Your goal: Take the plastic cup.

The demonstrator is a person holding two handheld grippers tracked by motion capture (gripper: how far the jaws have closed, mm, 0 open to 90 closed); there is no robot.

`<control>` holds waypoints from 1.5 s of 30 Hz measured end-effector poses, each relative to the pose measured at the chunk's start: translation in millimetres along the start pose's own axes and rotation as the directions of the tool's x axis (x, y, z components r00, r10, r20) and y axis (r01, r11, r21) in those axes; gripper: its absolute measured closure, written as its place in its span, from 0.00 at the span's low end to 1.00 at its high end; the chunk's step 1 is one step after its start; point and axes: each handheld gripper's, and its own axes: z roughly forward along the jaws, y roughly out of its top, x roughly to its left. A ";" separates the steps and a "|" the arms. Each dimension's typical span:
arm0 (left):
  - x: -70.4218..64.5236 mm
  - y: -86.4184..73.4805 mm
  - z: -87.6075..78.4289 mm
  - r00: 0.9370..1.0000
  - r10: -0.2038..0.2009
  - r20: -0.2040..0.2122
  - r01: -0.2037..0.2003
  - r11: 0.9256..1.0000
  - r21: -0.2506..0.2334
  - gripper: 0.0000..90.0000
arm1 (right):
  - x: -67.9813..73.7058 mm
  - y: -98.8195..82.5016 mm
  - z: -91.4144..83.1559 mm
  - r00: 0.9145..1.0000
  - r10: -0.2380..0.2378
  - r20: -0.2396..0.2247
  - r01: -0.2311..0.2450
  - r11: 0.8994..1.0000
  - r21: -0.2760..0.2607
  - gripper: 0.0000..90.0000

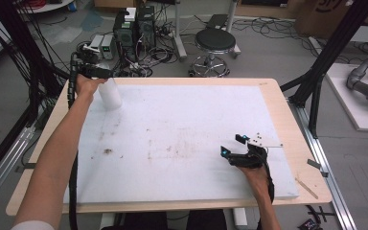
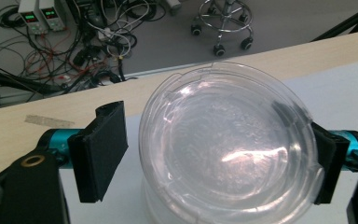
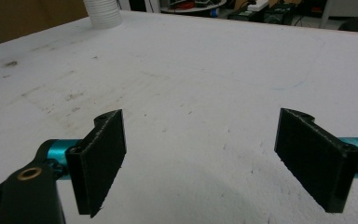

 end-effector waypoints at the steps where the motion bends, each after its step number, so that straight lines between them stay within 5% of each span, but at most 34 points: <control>1: 0.0 0.0 0.0 1.000 0.000 0.000 0.000 1.000 0.000 0.23 | 0.1 0.1 0.0 1.000 0.000 0.001 0.000 1.000 0.001 0.18; 22: -3.9 -0.5 3.7 1.000 0.006 0.002 -0.006 1.000 0.018 0.39 | -0.6 -0.3 -0.7 1.000 0.006 0.006 -0.006 1.000 -0.009 0.18; 45: -4.2 1.7 -1.2 1.000 -0.001 -0.002 0.001 1.000 0.005 0.41 | -0.5 -0.1 -0.2 1.000 0.002 0.012 -0.002 1.000 -0.006 0.18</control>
